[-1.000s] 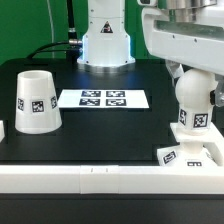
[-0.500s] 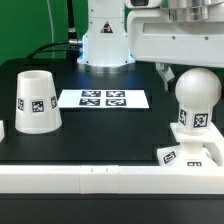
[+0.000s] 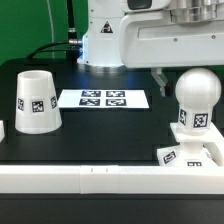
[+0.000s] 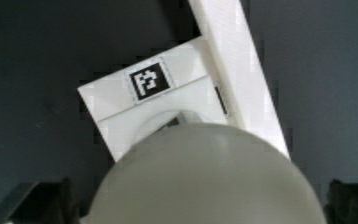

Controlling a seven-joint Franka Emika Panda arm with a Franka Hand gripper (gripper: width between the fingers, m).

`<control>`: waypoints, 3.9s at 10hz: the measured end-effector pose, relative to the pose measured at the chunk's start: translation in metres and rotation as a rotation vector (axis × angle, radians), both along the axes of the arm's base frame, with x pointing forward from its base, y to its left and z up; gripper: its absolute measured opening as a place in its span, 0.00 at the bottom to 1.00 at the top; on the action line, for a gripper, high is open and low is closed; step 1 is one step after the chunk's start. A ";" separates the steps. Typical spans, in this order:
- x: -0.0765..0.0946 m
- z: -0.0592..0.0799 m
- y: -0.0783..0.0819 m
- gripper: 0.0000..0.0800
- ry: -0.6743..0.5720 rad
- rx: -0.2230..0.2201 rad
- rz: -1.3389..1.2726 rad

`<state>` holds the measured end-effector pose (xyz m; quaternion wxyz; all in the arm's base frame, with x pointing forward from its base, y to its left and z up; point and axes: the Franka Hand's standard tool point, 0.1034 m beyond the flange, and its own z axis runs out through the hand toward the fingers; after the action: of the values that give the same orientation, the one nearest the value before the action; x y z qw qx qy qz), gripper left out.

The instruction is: Assemble lamp

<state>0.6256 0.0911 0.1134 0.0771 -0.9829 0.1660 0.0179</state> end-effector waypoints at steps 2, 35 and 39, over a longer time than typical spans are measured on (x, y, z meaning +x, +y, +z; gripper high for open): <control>0.004 0.001 -0.003 0.87 -0.056 -0.029 0.259; 0.005 -0.002 -0.007 0.72 -0.129 -0.150 1.812; 0.000 -0.002 -0.008 0.72 -0.096 -0.153 1.417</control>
Offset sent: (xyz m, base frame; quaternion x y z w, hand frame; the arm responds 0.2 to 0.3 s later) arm 0.0045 0.0042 0.0084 -0.0318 0.0049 -0.2493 0.9679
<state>0.6261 0.0829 0.1110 -0.0151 -0.8568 -0.5153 0.0085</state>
